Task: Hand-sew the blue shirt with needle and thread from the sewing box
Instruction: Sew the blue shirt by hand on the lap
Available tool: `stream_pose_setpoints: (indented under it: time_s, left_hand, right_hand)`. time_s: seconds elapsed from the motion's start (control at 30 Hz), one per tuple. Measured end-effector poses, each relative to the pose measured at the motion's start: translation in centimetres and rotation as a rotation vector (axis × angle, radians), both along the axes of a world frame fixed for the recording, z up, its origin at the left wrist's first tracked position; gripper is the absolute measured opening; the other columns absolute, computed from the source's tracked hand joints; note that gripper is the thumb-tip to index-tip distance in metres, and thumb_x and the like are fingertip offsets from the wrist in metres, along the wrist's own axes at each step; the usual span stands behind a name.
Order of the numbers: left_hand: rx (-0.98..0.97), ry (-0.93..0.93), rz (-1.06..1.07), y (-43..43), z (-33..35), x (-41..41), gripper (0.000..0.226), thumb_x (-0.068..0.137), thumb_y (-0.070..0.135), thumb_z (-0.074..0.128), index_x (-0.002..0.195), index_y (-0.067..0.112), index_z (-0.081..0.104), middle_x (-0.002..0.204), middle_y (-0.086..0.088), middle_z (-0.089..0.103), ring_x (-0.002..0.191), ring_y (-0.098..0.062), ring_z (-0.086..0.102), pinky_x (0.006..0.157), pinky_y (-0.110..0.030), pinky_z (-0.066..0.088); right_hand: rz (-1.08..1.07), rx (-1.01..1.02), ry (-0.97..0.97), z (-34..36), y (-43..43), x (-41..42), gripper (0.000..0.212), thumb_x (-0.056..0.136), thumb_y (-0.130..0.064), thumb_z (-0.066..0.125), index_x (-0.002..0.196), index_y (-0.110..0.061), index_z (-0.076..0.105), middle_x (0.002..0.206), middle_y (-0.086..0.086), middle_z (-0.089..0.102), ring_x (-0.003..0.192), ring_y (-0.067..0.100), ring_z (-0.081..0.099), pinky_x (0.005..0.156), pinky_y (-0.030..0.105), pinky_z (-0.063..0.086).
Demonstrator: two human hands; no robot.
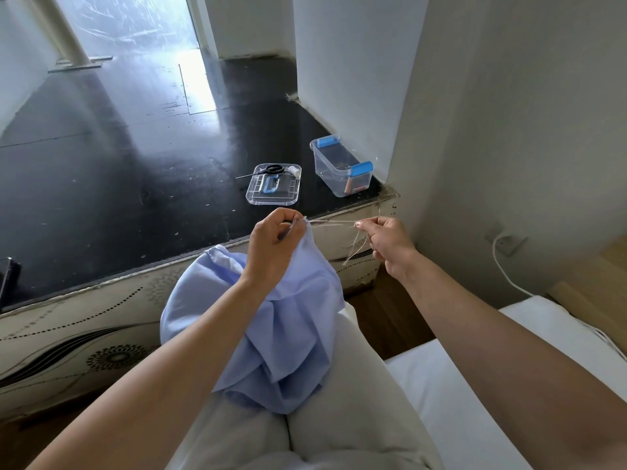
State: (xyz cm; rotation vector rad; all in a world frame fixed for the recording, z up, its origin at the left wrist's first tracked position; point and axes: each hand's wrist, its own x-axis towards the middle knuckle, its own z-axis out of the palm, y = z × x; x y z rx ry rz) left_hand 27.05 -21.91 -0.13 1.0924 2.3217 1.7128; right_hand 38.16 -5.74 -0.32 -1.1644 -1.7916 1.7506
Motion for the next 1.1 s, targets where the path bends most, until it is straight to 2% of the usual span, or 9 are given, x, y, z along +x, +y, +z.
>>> stream_pose_setpoints:
  time_s: [0.13,0.37,0.43,0.63,0.77,0.87,0.9,1.0,1.1]
  left_hand:
    - [0.018,-0.010,0.006,-0.1,0.2,0.1,0.012,0.095,0.008,0.059,0.100,0.000,0.066,0.079,0.012,0.062,0.071,0.010,0.061,0.062,-0.005,0.044]
    - [0.014,0.017,0.014,-0.1,0.1,0.2,0.011,0.096,0.009,0.058,0.101,0.003,0.065,0.080,0.012,0.061,0.074,0.012,0.060,0.065,-0.004,0.045]
    - [0.015,0.013,0.018,-0.1,0.1,0.2,0.013,0.095,0.009,0.058,0.102,0.001,0.066,0.079,0.014,0.061,0.073,0.012,0.060,0.065,-0.004,0.046]
    - [0.024,0.009,0.022,0.0,0.3,0.3,0.013,0.095,0.008,0.058,0.101,0.000,0.066,0.079,0.012,0.061,0.072,0.011,0.060,0.063,-0.005,0.046]
    - [0.022,0.019,0.018,0.0,0.3,0.3,0.013,0.096,0.010,0.057,0.102,0.001,0.066,0.082,0.007,0.062,0.074,0.011,0.061,0.063,-0.005,0.045]
    - [0.017,0.008,0.013,0.0,0.3,0.3,0.014,0.096,0.009,0.057,0.103,0.000,0.066,0.081,0.010,0.062,0.073,0.011,0.061,0.063,-0.005,0.045]
    - [0.015,0.005,0.010,0.1,0.3,0.4,0.014,0.096,0.008,0.057,0.103,0.000,0.065,0.080,0.010,0.062,0.073,0.010,0.061,0.063,-0.005,0.045]
    - [0.019,-0.011,0.004,0.2,0.3,0.5,0.011,0.095,0.005,0.058,0.100,0.000,0.066,0.079,0.010,0.062,0.070,0.009,0.061,0.061,-0.006,0.044]
    - [0.019,-0.006,-0.003,0.3,0.4,0.5,0.010,0.094,0.005,0.058,0.099,0.002,0.066,0.080,0.007,0.063,0.070,0.008,0.061,0.062,-0.006,0.045]
  right_hand:
    - [-0.037,-0.009,-0.046,-0.6,0.4,0.5,0.012,0.096,-0.019,0.060,0.095,-0.008,0.062,0.062,-0.002,0.045,0.046,0.007,0.033,0.035,0.016,0.029]
    - [-0.132,-0.009,-0.153,-1.7,1.1,1.4,0.014,0.095,-0.014,0.061,0.082,-0.010,0.058,0.058,-0.002,0.041,0.045,0.007,0.030,0.035,0.016,0.026]
    - [-0.132,-0.010,-0.177,-1.9,1.2,1.6,0.013,0.095,-0.014,0.060,0.082,-0.008,0.059,0.056,-0.002,0.040,0.043,0.008,0.028,0.033,0.017,0.025]
    - [-0.149,-0.001,-0.234,-2.8,1.8,1.9,0.012,0.095,-0.013,0.060,0.091,-0.001,0.062,0.059,0.001,0.041,0.046,0.010,0.028,0.043,0.023,0.026]
    - [-0.122,0.028,-0.312,-3.6,2.3,2.3,0.009,0.094,-0.012,0.059,0.094,-0.003,0.062,0.065,0.001,0.046,0.051,0.010,0.033,0.046,0.022,0.027]
    - [-0.032,0.133,-0.188,-3.2,1.9,1.6,0.023,0.096,-0.018,0.058,0.118,-0.013,0.060,0.090,-0.001,0.058,0.058,0.003,0.036,0.050,0.018,0.030]
    - [0.036,0.151,-0.102,-2.5,1.5,1.3,0.028,0.097,-0.021,0.056,0.124,-0.016,0.059,0.089,-0.005,0.058,0.059,0.001,0.037,0.051,0.017,0.032]
    - [0.353,0.074,0.115,-0.2,0.3,0.4,0.028,0.099,-0.025,0.053,0.127,-0.020,0.060,0.060,-0.005,0.046,0.048,0.005,0.035,0.045,0.017,0.033]
    - [0.573,-0.003,0.156,0.7,-0.6,-0.5,0.028,0.098,-0.024,0.056,0.124,-0.017,0.061,0.057,-0.004,0.047,0.045,0.006,0.035,0.044,0.017,0.034]
